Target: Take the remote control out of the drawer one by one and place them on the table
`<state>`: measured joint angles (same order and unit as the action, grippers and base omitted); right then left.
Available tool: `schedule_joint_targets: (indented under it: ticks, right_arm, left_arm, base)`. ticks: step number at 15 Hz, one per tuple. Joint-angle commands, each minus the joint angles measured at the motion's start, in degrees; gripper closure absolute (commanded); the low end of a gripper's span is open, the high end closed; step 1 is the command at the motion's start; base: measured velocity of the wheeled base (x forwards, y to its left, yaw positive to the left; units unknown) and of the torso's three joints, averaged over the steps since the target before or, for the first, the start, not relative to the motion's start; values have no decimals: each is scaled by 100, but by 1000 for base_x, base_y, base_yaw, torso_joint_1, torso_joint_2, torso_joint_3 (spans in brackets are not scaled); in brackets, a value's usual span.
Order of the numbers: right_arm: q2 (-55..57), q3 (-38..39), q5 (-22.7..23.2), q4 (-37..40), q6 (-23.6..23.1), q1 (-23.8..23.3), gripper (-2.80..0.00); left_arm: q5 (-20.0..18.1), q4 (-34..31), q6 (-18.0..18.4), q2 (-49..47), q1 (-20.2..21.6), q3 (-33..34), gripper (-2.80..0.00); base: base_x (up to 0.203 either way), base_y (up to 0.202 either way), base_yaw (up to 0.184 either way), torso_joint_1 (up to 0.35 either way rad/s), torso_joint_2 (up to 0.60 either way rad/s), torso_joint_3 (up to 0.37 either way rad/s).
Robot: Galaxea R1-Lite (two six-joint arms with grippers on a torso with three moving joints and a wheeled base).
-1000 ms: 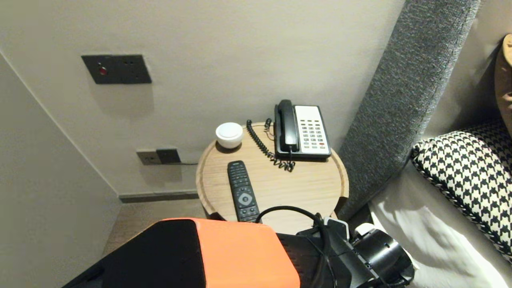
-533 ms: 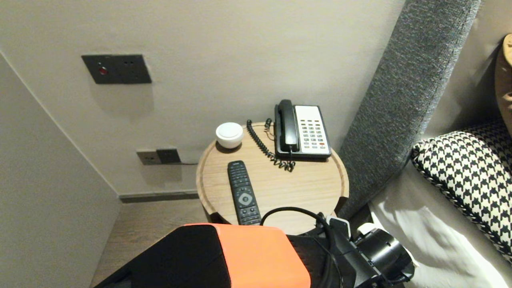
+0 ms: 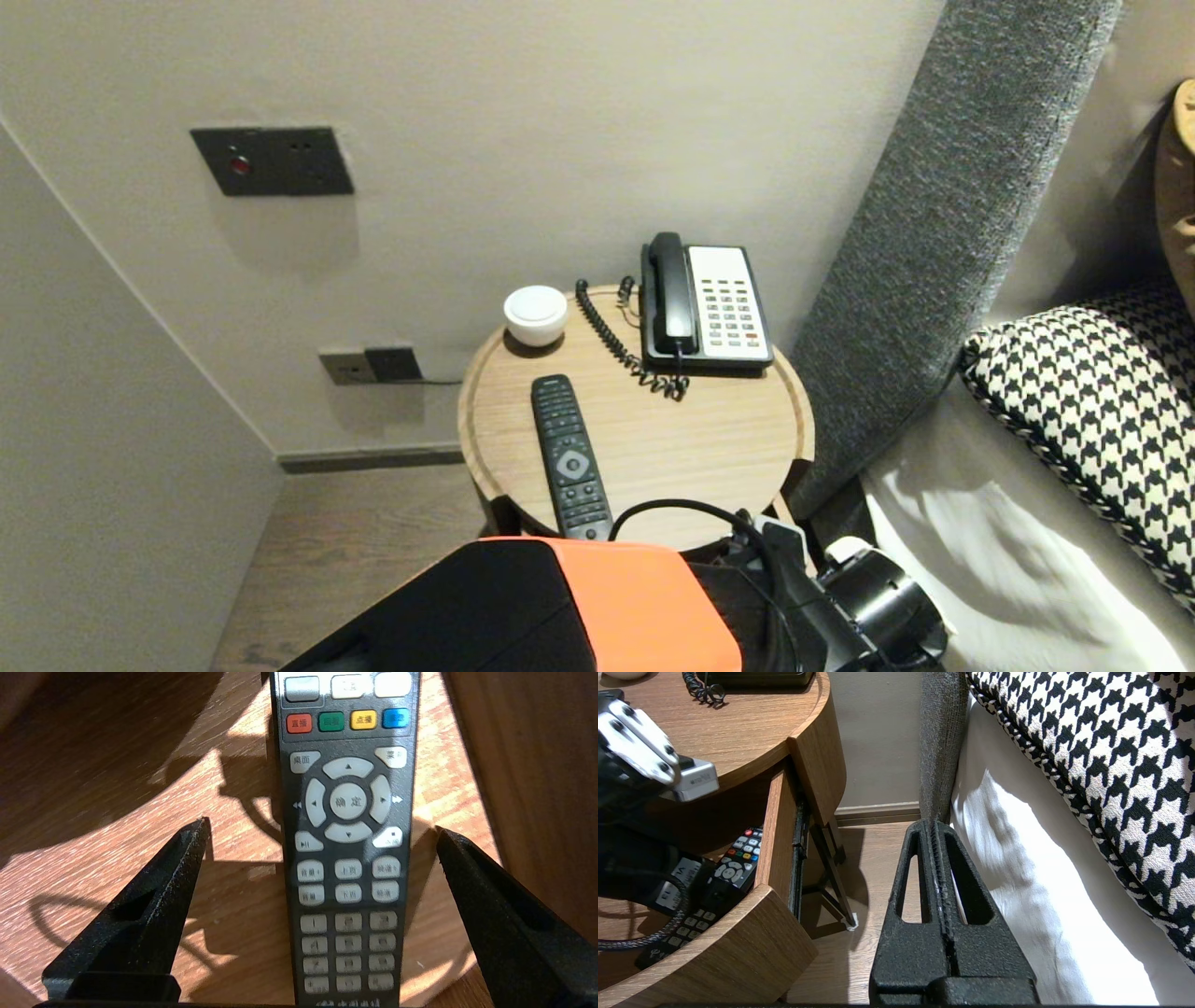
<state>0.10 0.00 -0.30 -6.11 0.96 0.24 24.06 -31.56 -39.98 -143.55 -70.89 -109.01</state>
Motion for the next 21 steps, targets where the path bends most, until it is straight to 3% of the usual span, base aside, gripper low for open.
schedule_joint_targets:
  ticks: [1, 9, 10, 21]
  right_arm:
    - [8, 229, -5, -12, 0, 2, 0]
    - [8, 229, -5, -4, 0, 2, 0]
    - [8, 229, -5, -4, 0, 2, 0]
    - [8, 229, 4, -4, 0, 2, 0]
  left_arm:
    - [19, -17, -29, -103, 13, -59, -280]
    - [-7, -17, -28, -138, 5, -111, -280]
    - [-1, -17, -37, -131, 5, -111, 0]
    - [28, -34, -63, 284, 5, -103, 0]
  base:
    - [0, 0, 0, 0, 0, 0]
    - [0, 0, 0, 0, 0, 0]
    - [0, 0, 0, 0, 0, 0]
    - [0, 0, 0, 0, 0, 0]
